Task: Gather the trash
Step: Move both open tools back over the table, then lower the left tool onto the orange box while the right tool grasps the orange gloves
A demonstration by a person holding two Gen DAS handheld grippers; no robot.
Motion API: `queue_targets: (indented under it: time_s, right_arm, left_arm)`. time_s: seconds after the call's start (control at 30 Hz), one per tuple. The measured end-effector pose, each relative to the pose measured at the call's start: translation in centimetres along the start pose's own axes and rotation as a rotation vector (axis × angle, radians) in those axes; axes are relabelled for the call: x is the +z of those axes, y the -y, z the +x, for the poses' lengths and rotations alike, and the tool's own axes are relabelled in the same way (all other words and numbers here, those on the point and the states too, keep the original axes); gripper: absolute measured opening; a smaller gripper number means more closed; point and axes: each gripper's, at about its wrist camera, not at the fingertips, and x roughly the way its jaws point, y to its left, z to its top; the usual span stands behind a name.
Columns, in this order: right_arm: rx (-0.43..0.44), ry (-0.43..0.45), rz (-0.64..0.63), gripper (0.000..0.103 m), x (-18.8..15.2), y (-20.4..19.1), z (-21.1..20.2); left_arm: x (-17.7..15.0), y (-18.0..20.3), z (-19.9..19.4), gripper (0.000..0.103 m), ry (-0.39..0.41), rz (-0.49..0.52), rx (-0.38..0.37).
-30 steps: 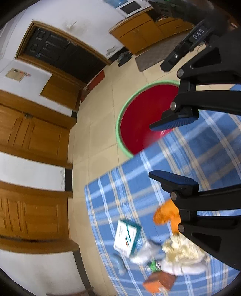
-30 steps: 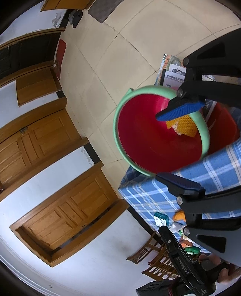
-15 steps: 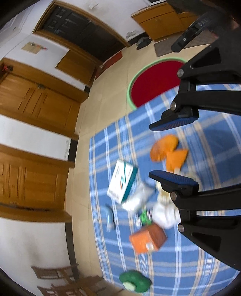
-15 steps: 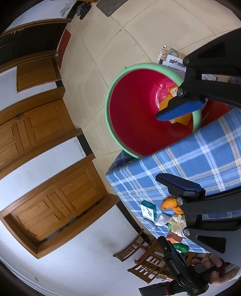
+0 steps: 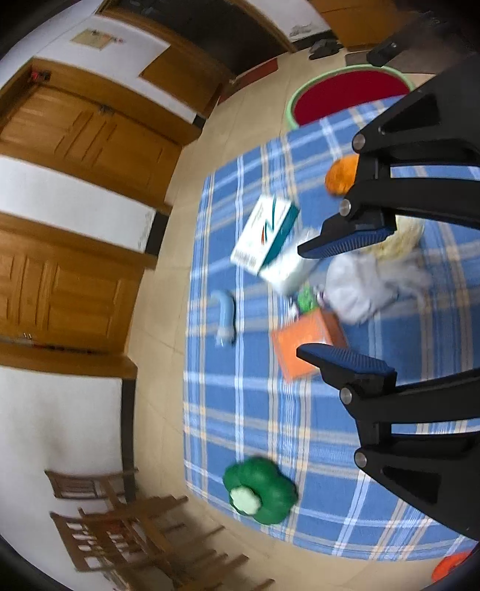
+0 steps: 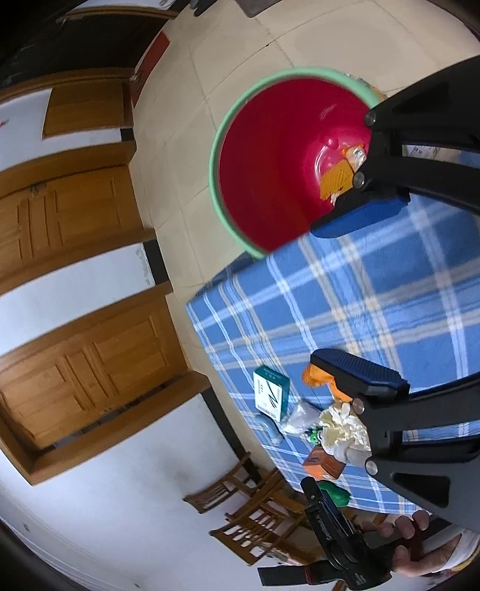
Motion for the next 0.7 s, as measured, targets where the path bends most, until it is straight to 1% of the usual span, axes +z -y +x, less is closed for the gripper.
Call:
queue_targets:
  time_s: [0.13,0.27,0.43,0.6,0.7]
  right_arm:
    - [0.007,-0.028,-0.037,0.066,0.2,-1.7,1.8]
    - [0.006,-0.062,-0.083,0.066,0.3,-3.5,3.9]
    - [-0.003,-0.1,-0.139,0.066,0.1,-5.6,6.5]
    - [-0.028,-0.121,-0.187,0.066,-0.2,-7.0,8.3]
    - [-0.034,-0.129,-0.201,0.066,-0.2,-7.4,9.1]
  left_arm:
    - [0.2,-1.8,1.1,0.048,-0.02,-0.047,0.035]
    - [0.2,-2.8,2.1,0.048,-0.04,-0.081,0.034]
    - [0.1,-2.6,2.9,0.048,-0.053,-0.079,0.014]
    - [0.0,-2.2,3.7,0.048,-0.054,-0.055,0.035]
    - [0.0,-2.3,4.0,0.049,-0.051,-0.053,0.027]
